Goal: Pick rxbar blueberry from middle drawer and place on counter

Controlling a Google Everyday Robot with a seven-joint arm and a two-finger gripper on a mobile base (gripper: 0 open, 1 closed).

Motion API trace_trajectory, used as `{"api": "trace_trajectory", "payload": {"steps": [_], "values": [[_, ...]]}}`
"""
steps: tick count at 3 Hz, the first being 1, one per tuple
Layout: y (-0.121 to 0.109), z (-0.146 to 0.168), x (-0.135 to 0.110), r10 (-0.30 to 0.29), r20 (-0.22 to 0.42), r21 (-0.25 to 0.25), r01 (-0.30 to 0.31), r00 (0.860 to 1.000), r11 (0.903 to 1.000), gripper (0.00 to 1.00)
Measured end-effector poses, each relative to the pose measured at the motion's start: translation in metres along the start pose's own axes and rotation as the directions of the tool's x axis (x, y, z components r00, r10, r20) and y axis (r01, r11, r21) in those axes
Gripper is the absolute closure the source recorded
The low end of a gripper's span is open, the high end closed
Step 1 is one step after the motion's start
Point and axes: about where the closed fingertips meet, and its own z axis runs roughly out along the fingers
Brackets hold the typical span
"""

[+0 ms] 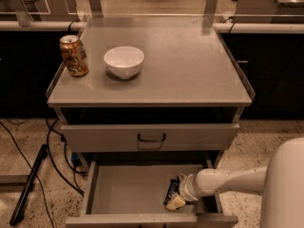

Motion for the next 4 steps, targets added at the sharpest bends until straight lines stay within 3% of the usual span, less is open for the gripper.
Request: {"api": "trace_trajectory", "payload": {"steps": [2,3,4], "values": [[0.0,-0.01,-0.005,0.001,-0.003,-0.001,-0.001,1.0,1.0,0.66],[0.0,-0.014,-0.007,0.004,-0.008,0.0,-0.004,1.0,1.0,0.95],[0.0,-0.032,-0.012,0.023,-0.041,0.008,-0.023,0.999,0.9997,1.0]]}}
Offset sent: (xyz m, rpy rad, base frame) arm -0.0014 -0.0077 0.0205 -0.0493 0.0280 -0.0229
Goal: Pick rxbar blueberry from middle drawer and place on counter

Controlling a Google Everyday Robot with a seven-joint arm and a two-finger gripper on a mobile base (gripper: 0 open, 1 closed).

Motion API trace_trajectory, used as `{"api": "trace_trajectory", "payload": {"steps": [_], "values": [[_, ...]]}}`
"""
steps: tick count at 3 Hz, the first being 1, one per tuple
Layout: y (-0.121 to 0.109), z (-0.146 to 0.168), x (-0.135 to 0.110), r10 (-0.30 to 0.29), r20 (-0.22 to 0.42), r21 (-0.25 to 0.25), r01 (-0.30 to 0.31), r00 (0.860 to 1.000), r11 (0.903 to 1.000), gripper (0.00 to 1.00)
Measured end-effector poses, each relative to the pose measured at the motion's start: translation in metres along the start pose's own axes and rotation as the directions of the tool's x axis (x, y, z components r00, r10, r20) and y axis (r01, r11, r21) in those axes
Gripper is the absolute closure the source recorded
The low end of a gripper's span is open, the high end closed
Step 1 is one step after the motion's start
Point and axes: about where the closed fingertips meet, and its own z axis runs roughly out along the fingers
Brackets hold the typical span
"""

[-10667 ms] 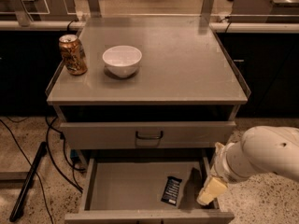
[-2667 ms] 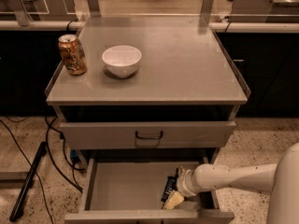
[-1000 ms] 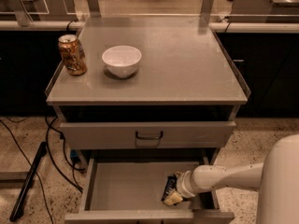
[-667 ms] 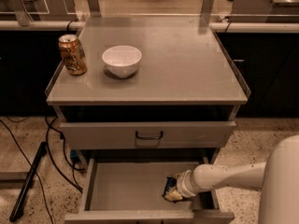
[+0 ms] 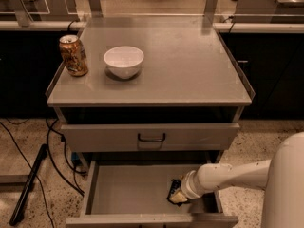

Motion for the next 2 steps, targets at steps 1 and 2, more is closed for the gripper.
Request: {"api": "trace_trajectory", "payload": {"steps": [1,2], "values": [[0.0,0.0,0.0,0.0,0.0,0.0,0.0,1.0,1.0,1.0],[0.022,-0.02,-0.018,-0.059,-0.004,-0.059,0.058,0.998,0.9966,1.0]]}}
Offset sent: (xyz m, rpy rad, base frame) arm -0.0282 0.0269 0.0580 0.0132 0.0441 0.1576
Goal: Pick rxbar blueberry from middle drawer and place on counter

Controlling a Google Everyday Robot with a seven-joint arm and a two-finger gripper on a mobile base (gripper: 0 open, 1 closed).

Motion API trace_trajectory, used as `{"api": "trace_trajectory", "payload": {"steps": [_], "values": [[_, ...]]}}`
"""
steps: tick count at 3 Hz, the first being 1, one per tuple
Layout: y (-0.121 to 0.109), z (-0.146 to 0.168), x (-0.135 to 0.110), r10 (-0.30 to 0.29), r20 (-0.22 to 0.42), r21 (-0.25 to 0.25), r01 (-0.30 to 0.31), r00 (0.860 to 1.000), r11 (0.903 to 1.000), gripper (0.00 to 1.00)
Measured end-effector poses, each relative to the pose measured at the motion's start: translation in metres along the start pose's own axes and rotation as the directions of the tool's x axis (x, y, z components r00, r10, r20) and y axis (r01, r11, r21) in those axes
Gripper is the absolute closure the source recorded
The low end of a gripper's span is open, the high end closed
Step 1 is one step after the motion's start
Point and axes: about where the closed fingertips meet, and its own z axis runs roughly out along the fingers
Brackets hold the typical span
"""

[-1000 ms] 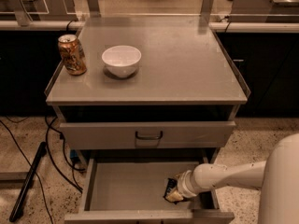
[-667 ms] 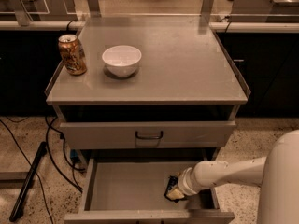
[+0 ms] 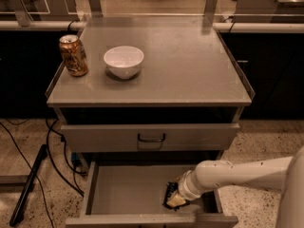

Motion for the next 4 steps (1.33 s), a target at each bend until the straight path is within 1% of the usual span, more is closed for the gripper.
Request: {"api": "trace_trajectory", "payload": {"steps": [1,2,3,4], "values": [[0.028,-0.039,-0.029,-0.092,-0.015,-0.056,0.091,0.996,0.9943,1.0],[0.058,-0.088,-0.06,-0.17,-0.058,-0.09,0.164,0.984,0.9823,1.0],[0.049,-0.117,-0.074,-0.204,-0.074,-0.041,0.201,0.976,0.9786,1.0],[0.049,-0.116,-0.074,-0.202,-0.072,-0.041,0.2,0.977,0.979,1.0]]}}
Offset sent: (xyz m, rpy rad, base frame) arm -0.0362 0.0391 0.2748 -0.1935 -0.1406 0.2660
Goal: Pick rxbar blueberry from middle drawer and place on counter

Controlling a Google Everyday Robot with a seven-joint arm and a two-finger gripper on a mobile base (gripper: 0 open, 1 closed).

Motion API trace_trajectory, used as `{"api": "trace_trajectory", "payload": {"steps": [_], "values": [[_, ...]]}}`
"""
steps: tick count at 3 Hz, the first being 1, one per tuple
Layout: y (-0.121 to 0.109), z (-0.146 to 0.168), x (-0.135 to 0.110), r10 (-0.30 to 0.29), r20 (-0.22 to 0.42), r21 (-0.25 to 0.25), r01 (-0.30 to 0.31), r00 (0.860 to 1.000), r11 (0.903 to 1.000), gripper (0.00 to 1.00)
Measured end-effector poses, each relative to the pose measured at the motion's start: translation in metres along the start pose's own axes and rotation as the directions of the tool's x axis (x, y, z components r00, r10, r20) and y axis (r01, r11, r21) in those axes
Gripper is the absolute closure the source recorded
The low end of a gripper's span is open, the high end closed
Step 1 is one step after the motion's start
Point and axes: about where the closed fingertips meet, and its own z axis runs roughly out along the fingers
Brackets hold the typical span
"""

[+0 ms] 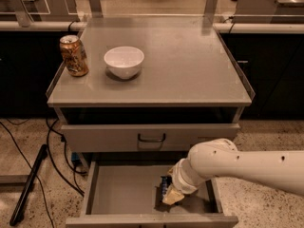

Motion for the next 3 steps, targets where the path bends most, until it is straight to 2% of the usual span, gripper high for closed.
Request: {"api": "trace_trajectory", "payload": {"steps": [1,2,3], "values": [[-0.001,-0.002,-0.002,0.006,0.018,-0.012,-0.006,1.0,0.9999,1.0],[-0.007,-0.029,-0.021,0.018,0.098,-0.024,-0.016,0.995,0.9996,1.0],[-0.01,-0.088,-0.036,0.045,0.194,-0.008,-0.044,0.98,0.999,1.0]]}}
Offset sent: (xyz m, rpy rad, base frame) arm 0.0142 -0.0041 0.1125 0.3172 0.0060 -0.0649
